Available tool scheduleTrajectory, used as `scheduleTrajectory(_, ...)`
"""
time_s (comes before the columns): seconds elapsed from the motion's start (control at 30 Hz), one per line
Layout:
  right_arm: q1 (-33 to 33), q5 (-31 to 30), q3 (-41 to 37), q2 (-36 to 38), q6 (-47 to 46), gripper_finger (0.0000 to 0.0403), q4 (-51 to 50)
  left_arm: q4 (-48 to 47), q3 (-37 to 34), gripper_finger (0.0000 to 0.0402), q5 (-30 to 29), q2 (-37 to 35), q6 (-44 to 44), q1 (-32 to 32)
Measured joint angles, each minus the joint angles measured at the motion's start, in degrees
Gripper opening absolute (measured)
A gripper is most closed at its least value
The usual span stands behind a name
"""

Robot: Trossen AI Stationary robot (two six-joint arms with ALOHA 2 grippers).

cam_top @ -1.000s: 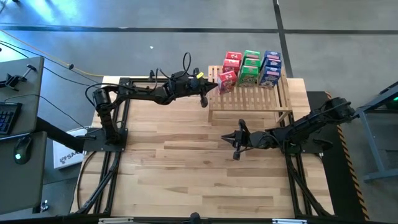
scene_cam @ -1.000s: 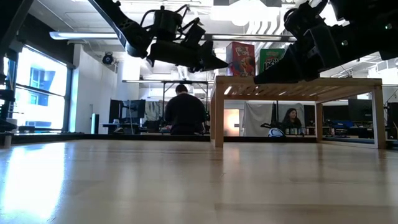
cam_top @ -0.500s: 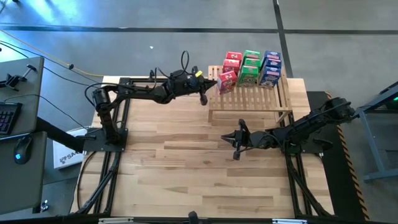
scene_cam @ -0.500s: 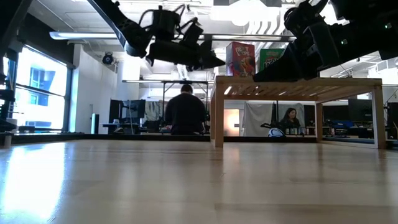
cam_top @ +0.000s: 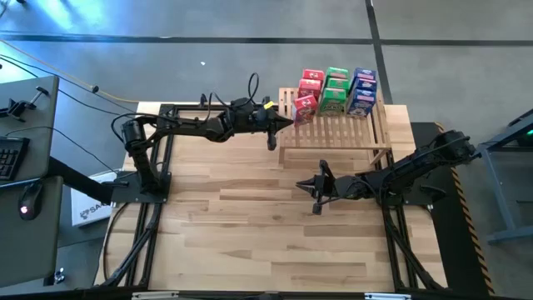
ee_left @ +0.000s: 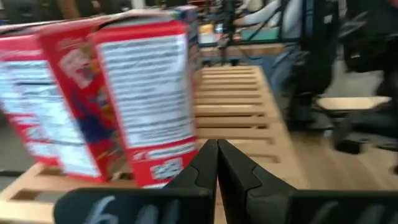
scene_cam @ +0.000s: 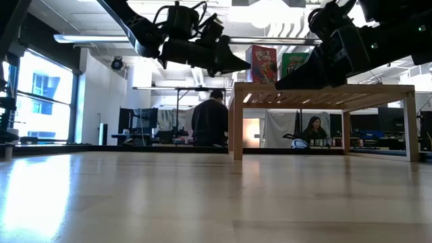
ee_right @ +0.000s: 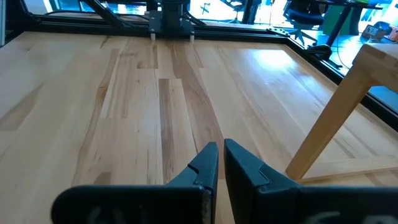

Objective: Stack cereal on shelf
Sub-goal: Put the red cereal box on the shelf aligned with other red cereal box

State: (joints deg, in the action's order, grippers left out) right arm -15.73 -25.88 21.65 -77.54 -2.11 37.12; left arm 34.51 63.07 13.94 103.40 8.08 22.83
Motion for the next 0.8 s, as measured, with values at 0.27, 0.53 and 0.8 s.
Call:
scheduleTrajectory(0.27, 0.0, 0.0, 0.0, 0.0, -0.4, 0.0015, 0.0, 1.7, 0.0, 0.0, -3.6, 0.6, -0.1, 2.2)
scheduleTrajectory(0.53, 0.0, -0.5, 0.0, 0.0, -0.4, 0.0015, 0.3, 0.9, 0.0, 0.0, -0.9, 1.3, -1.5, 4.7)
scheduleTrajectory(0.8, 0.0, -0.5, 0.0, 0.0, 0.1, 0.0015, 0.3, 2.1, 0.0, 0.0002, 4.0, 0.8, -0.9, 3.4)
